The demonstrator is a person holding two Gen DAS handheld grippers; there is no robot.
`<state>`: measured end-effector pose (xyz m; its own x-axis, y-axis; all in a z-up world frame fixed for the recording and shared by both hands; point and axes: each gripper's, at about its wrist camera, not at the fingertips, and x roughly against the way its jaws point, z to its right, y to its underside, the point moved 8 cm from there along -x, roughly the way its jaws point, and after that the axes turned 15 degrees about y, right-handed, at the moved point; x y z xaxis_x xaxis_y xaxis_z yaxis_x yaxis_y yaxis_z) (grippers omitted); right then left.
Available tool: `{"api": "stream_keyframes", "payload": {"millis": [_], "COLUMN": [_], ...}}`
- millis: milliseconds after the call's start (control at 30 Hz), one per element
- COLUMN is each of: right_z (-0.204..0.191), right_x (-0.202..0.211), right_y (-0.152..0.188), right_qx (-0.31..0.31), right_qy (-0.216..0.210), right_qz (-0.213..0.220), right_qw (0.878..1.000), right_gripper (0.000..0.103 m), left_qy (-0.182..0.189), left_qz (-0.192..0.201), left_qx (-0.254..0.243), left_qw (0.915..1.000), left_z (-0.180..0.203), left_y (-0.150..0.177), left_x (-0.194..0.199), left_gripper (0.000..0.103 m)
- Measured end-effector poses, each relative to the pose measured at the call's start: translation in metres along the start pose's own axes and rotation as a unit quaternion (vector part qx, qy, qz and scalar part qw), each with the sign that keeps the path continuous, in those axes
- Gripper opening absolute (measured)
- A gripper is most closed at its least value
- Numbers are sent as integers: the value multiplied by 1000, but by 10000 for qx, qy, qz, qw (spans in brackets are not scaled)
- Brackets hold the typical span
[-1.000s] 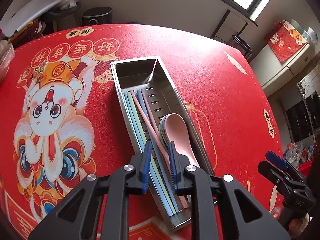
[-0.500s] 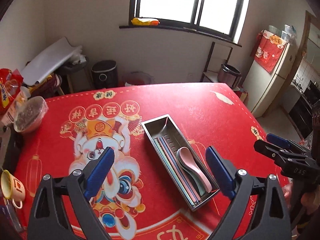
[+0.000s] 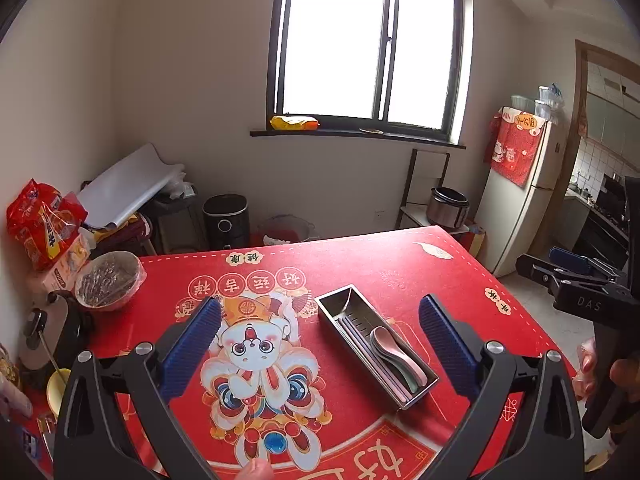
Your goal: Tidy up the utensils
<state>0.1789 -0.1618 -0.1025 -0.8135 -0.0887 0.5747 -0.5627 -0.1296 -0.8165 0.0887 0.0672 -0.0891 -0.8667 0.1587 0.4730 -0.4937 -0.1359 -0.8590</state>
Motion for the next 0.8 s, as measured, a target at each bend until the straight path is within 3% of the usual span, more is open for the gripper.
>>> {"api": "stream_keyframes", "payload": {"millis": [367, 800], "right_z": [4, 13], "right_x": [29, 37], "right_y": [0, -1], "right_qx": [-113, -247], "right_qy": [332, 553], "right_qz": [228, 262], "right_qw": [9991, 9978], "right_gripper": [88, 88], "left_qy": [57, 247], "left_qz": [210, 227], "left_qx": [-46, -139], "left_qw": [9998, 9993], "left_z": [-4, 7], "left_y": [-4, -11], "left_x": [23, 15], "left_gripper": [97, 97]}}
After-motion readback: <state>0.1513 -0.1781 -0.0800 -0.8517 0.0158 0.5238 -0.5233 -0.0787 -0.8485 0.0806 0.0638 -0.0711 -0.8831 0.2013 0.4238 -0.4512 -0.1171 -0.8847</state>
